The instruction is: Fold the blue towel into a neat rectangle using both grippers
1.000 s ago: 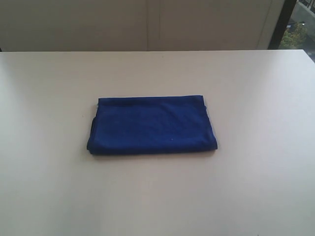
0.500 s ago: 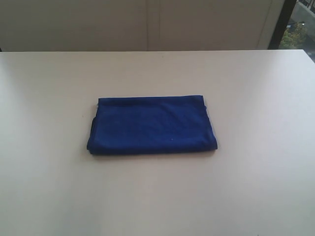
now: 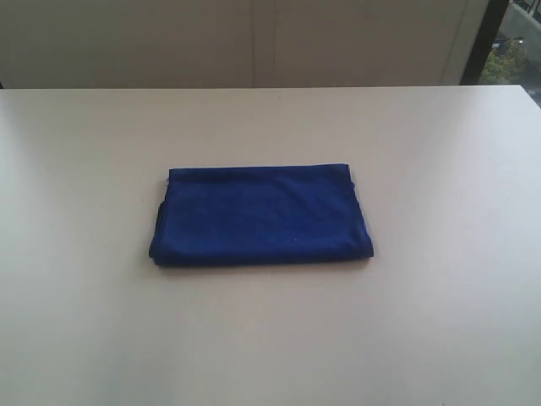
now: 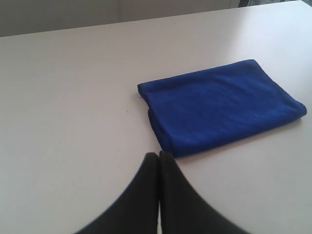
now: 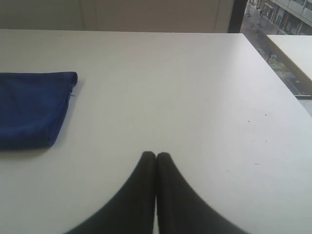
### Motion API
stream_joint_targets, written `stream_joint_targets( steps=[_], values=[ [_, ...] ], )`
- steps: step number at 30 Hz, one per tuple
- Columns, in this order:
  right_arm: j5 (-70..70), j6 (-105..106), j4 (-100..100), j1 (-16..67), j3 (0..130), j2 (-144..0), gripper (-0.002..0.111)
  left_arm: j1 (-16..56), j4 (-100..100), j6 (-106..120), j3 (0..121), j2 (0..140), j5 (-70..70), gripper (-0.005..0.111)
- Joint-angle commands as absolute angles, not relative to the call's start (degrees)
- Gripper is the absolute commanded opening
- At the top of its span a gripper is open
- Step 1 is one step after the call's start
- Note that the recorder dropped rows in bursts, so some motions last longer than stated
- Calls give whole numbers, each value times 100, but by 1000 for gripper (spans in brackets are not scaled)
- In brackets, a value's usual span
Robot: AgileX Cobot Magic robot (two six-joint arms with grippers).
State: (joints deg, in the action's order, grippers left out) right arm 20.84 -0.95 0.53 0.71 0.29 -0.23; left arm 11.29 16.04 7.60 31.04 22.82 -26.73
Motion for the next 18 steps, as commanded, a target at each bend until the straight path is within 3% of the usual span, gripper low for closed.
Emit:
stream_joint_targets(
  steps=[1, 18],
  values=[
    [1998, -133, 102, 109, 0, 0, 0, 1115, 1673, 764, 3073, 2233, -2698, 0],
    [1998, -133, 102, 109, 0, 0, 0, 940, 1645, 769, 3073, 1980, -2698, 0]
  ],
)
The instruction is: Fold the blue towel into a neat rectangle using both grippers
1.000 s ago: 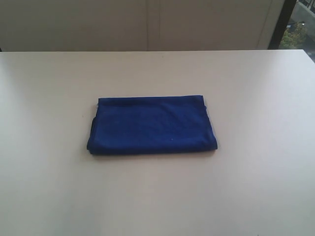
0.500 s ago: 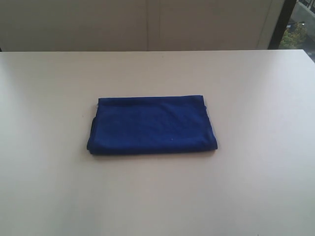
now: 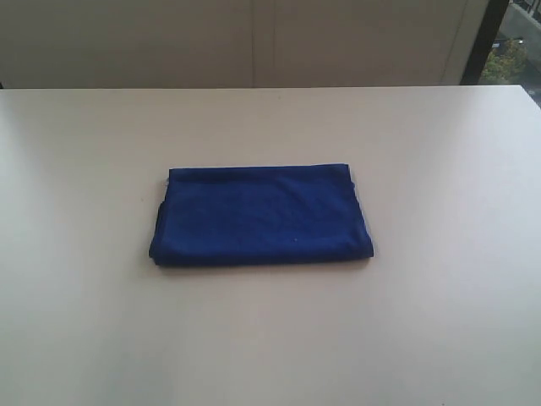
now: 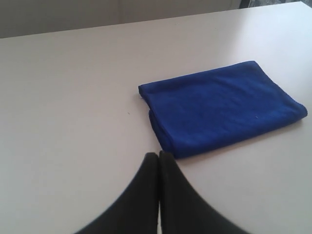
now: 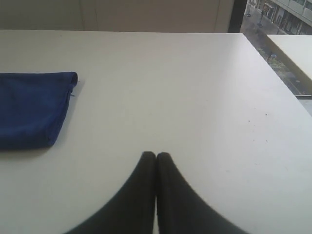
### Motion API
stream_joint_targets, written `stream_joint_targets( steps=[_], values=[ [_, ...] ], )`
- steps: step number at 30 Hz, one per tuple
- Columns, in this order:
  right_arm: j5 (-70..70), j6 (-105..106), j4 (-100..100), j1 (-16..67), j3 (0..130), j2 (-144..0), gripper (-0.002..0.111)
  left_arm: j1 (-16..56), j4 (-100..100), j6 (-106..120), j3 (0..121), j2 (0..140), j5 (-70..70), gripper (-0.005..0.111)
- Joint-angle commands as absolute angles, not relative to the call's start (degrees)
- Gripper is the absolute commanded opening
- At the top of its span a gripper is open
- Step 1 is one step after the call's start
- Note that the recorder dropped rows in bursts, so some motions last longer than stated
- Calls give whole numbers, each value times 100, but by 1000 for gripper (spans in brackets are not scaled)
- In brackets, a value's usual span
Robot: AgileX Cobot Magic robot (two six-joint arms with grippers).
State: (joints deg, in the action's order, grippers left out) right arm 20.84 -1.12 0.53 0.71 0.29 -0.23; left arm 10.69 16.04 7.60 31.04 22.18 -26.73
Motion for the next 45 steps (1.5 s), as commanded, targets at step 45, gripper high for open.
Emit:
stream_joint_targets(
  steps=[45],
  values=[
    [1998, -133, 88, 109, 0, 0, 0, 126, 650, 758, 0, 0, -1585, 0]
  ],
)
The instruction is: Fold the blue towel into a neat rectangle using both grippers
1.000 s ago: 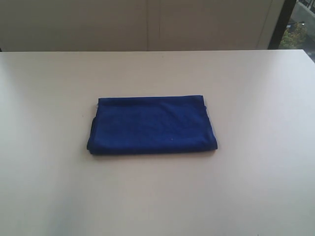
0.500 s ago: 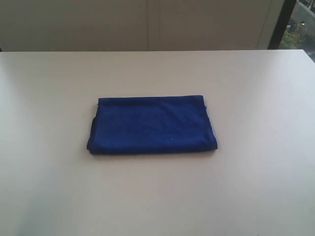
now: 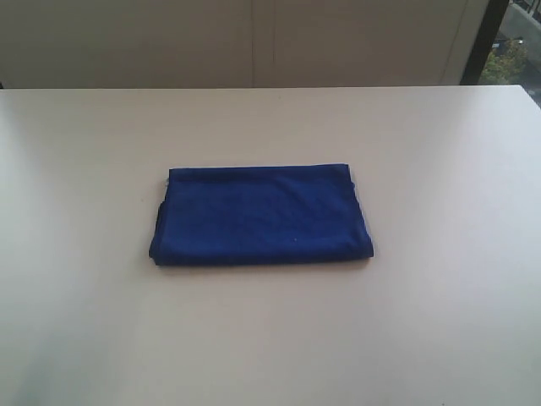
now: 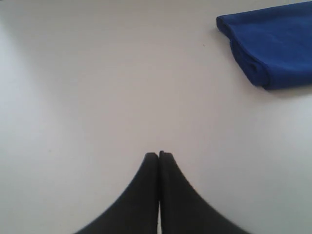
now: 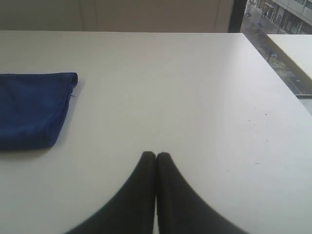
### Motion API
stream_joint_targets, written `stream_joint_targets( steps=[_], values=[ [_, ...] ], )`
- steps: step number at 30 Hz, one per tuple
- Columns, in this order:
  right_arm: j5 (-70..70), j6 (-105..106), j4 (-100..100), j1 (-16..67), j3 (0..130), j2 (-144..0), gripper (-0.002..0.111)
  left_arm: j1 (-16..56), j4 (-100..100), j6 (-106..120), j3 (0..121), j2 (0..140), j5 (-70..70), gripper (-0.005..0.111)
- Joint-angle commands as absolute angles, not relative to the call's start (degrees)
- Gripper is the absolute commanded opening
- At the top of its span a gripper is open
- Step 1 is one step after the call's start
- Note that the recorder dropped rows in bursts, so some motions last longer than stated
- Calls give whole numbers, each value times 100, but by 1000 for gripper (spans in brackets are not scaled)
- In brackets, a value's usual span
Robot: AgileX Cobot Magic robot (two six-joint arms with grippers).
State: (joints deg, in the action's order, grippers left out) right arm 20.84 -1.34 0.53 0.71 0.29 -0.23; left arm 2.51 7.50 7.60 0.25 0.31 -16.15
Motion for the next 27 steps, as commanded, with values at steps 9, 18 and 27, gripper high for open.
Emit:
stream_joint_targets(
  steps=[9, 18, 27],
  values=[
    [1998, -133, 88, 109, 0, 0, 0, 128, 504, -43, 0, 0, -1585, 0],
    [1998, -133, 88, 109, 0, 0, 0, 128, 504, -34, 0, 0, -1585, 0],
    [1998, -133, 88, 109, 0, 0, 0, 128, 504, -34, 0, 0, -1585, 0]
  ],
)
